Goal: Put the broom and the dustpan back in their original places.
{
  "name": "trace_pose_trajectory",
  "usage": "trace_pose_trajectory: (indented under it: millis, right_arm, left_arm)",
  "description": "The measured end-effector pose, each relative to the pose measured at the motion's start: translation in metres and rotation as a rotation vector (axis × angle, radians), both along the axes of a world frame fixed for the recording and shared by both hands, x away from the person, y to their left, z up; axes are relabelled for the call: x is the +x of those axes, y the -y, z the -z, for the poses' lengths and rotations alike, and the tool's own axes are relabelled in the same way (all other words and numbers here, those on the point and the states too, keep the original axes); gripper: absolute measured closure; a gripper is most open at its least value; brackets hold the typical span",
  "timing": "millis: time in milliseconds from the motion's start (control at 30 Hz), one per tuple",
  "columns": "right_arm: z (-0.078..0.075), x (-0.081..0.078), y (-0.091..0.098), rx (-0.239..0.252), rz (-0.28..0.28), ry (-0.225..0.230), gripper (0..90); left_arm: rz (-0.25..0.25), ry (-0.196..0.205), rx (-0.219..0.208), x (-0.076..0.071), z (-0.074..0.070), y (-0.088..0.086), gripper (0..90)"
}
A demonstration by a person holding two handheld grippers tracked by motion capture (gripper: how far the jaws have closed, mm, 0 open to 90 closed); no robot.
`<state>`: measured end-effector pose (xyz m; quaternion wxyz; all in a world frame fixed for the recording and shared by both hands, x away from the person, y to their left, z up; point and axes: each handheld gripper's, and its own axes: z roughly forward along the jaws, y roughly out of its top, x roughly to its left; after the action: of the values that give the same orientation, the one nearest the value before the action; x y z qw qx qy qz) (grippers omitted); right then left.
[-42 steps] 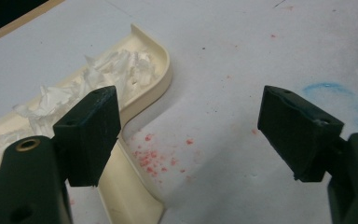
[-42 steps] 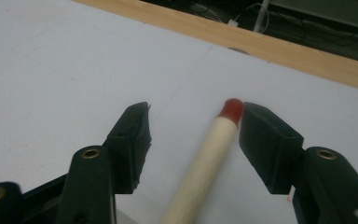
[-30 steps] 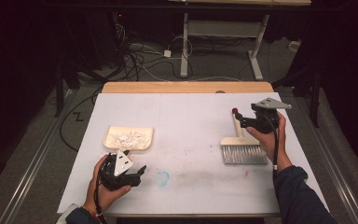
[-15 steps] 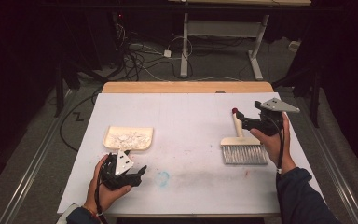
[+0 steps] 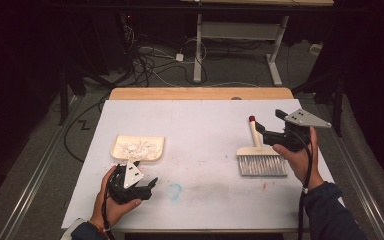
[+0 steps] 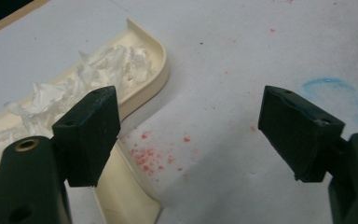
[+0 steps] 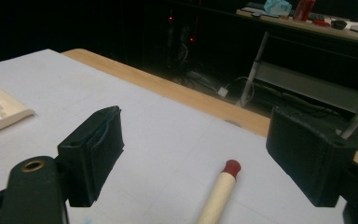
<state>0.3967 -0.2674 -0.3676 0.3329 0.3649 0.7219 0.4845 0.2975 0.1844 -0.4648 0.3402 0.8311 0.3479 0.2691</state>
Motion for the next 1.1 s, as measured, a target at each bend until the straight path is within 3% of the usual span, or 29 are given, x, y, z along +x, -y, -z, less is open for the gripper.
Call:
trace_pose_trajectory:
  millis: [467,1100]
  right_arm:
    - [-0.007,-0.031,-0.008,-0.06,-0.068,0.062,19.1]
    - [0.004,-0.067,0.006,-0.084,-0.111,0.067,18.7]
  left_arm:
    - [0.008,-0.006,0.003,0.0,0.0,0.0,19.7]
    - [0.03,0.012,0.013,0.001,-0.001,0.003,19.6]
